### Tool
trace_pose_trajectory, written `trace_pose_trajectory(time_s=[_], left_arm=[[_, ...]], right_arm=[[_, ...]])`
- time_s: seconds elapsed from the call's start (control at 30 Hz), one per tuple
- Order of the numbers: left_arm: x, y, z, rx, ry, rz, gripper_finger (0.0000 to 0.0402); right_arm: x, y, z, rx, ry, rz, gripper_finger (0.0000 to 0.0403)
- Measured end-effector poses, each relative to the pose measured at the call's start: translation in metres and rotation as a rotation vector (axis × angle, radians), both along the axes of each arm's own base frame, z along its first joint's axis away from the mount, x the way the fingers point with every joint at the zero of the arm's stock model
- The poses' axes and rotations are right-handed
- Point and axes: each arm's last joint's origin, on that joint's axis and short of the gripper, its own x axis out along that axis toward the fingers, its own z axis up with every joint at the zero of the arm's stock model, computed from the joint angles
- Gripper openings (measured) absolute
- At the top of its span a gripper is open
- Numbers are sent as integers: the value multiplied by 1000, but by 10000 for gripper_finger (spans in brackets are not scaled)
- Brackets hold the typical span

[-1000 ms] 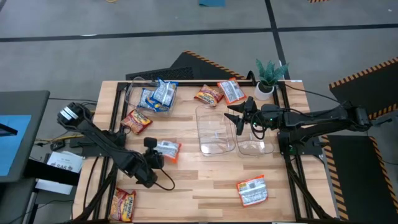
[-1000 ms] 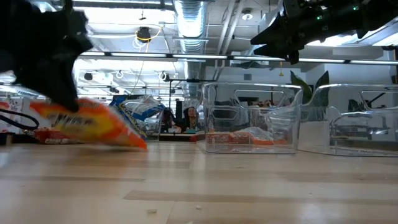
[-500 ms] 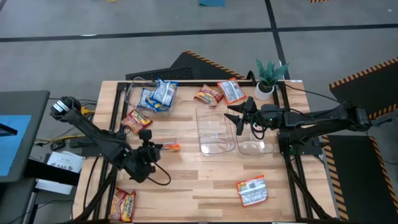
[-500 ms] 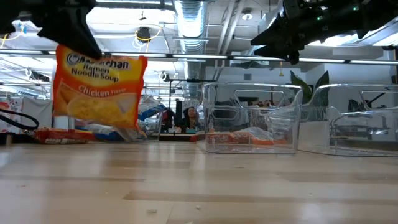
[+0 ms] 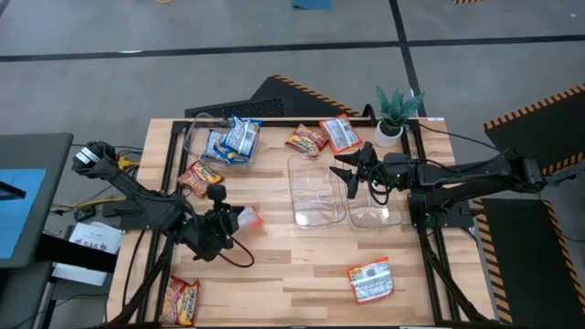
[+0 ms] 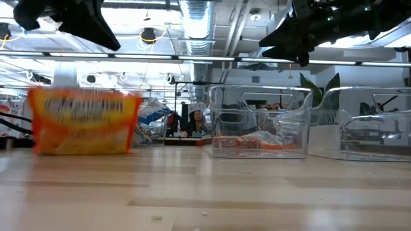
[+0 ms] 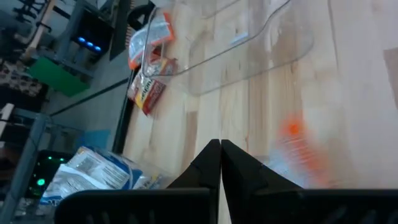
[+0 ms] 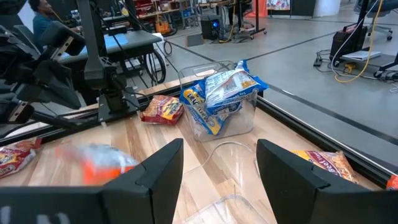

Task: Sort Maruchan noodles
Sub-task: Put the bottom left orange noodle pack into the bottom center transparent bin

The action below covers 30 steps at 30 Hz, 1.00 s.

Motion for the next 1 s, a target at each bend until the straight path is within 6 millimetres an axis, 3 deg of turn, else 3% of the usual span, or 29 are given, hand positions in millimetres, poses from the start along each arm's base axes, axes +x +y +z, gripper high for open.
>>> trace_pose_trajectory(time_s=[0.23,0.33,0.63,0.77,1.0], left_arm=[[5,5,-3,-154,42,-13,3],[5,3,-4,-250,64,-28,21],[-1,-3,-9,-458,155,-56,166],[2,4,-24,-549,155,-6,225],[5,37,-58,-752,131,242,258]], right_arm=[[0,0,0,0,0,0,226],[0,0,0,0,0,0,226],[0,0,0,0,0,0,226],[0,0,0,2,0,0,226],[0,0,0,8,-3,-1,226]])
